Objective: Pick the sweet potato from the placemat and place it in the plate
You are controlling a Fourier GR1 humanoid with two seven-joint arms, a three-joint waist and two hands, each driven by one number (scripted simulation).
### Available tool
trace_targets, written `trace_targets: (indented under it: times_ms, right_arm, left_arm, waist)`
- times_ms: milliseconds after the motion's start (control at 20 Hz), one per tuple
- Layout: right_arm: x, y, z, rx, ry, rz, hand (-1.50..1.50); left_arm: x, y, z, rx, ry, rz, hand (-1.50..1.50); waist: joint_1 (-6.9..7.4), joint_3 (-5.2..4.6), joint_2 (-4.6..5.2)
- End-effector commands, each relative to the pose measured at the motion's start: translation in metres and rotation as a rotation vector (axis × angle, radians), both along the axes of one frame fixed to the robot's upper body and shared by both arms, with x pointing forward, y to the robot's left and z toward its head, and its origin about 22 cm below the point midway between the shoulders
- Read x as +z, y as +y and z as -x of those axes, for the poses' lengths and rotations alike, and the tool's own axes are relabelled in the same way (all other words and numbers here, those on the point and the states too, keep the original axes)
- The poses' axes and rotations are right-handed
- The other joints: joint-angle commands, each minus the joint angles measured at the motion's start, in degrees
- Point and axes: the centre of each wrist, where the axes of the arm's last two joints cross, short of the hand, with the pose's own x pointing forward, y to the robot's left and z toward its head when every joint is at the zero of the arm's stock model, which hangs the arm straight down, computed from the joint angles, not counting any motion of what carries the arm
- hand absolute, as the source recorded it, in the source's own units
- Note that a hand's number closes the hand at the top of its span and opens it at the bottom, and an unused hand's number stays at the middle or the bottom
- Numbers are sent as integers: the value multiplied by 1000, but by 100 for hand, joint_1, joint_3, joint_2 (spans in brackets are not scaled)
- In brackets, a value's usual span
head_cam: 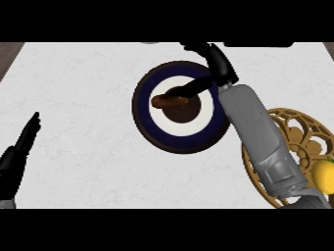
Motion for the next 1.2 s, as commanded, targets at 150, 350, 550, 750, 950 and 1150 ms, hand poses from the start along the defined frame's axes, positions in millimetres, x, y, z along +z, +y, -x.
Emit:
trace_targets:
  times_ms: [150,350,550,750,950,1150]
  right_arm:
    - [-3,-67,-9,-193,67,-205,-150]
    - [-3,-136,-9,-179,51,-397,-150]
    - [-30,-181,7,-175,19,-439,-150]
    - [-27,-215,13,-149,-30,-432,-150]
    - [-13,-255,22,-145,-65,-399,-150]
    - [-38,-234,24,-176,-41,-393,-150]
  left_arm:
    - [2,-3,3,-6,1,11,0]
    - [-9,-6,2,5,-20,-5,0]
    - [2,-2,6,-35,-20,11,0]
    - [7,-17,-16,-33,-18,8,0]
    - [4,-18,-7,-42,-19,3,0]
    - [2,-29,-13,-44,-37,7,0]
  waist:
    - [-5,2,-3]
    - [49,6,55]
    - [175,12,81]
    - [166,15,104]
    - [281,24,143]
    - [307,23,142]
